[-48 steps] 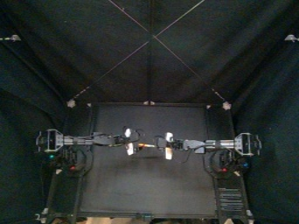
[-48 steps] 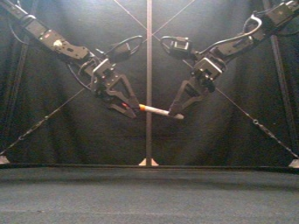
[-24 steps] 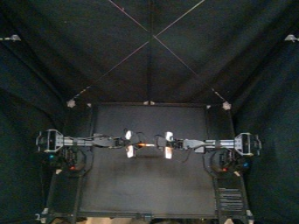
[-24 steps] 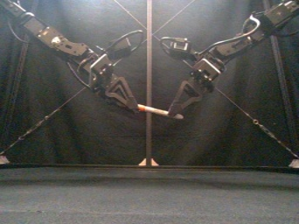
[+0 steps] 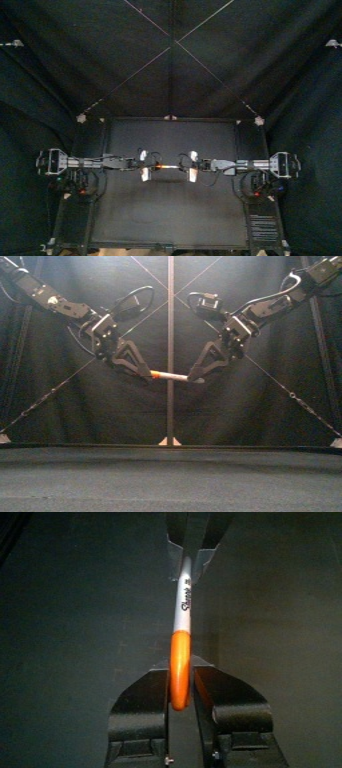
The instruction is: Uncap the pen
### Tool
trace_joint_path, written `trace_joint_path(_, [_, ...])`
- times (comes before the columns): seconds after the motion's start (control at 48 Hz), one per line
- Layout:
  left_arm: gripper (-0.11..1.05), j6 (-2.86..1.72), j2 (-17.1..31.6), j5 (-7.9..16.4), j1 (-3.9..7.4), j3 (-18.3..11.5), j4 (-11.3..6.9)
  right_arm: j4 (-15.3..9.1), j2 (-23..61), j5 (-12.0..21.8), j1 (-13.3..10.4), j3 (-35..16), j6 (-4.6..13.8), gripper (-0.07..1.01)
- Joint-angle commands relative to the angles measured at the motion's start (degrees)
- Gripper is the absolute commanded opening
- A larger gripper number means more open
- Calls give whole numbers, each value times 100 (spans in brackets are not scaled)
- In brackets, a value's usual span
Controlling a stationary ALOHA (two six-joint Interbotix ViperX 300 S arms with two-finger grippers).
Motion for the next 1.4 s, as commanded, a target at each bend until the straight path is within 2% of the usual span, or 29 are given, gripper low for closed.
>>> trace_joint_path(0.021, [41, 0, -334, 0, 70, 141, -26, 70, -264, 35, -105, 70, 26, 48])
trace_joint_path(0.438, [41, 0, -1178, -9, 62, 844, -26, 88, -554, 35, -229, 316, 26, 48])
trace_joint_path(0.688, [41, 0, -1758, -9, 44, 1204, -26, 97, -615, 35, -220, 343, 26, 48])
trace_joint_path(0.917, [41, -18, -2180, -9, 26, 1503, -35, 97, -677, 35, -193, 316, 18, 48])
trace_joint_path(1.396, [41, -9, -2276, -9, 26, 1617, -114, 97, -694, 35, -167, 290, 18, 48])
